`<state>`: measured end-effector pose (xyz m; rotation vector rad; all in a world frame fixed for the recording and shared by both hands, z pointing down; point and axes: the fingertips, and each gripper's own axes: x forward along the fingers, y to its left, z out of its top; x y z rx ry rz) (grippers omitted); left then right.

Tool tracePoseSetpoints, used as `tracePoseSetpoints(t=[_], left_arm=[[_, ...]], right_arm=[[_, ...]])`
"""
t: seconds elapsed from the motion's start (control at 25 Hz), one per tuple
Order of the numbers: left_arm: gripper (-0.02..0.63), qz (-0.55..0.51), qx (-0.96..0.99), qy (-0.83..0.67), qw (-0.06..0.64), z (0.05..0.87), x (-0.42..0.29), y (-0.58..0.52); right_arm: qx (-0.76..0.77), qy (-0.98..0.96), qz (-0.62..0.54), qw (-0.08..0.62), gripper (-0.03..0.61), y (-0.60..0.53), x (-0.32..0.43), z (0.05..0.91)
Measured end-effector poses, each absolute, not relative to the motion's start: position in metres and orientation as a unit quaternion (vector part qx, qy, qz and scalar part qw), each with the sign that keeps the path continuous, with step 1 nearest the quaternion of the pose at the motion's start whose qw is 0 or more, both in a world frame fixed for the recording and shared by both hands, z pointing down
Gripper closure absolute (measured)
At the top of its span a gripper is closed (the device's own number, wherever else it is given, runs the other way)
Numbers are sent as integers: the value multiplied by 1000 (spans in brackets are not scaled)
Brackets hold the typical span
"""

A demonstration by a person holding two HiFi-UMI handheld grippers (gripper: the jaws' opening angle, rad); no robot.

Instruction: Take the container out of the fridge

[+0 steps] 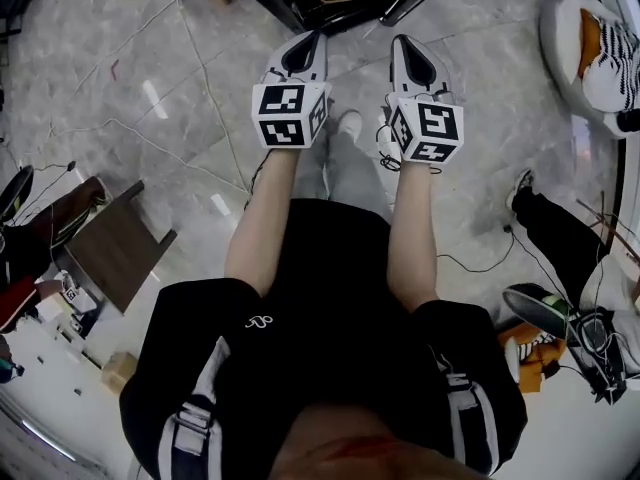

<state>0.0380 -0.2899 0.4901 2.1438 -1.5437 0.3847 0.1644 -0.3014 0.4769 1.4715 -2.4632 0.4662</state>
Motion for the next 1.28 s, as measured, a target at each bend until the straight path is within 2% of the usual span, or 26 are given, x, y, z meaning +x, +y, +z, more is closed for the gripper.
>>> tracePoseSetpoints(t=[0.4,0.88,0.92,0.96,1.0,1.28], left_arm=[[604,162,764,-568,260,546,25,-283],[604,156,727,-602,291,573,-2,-271],[604,157,726,-603,292,574,-3,-270],[604,159,725,-604,291,575,-4,-268],[604,162,724,-604,290,576,-5,-267],[604,166,709,-619,295,582,-13,-255]], right_arm=[[400,-877,88,251,566,-292,126,562],[240,-886,-54,392,560,-352,74,640],[231,-881,-67,406,539,-357,71,647],[221,-877,-79,420,476,-362,68,654],[211,-872,-89,431,463,-368,65,661],[155,-839,-166,495,465,-398,47,695]])
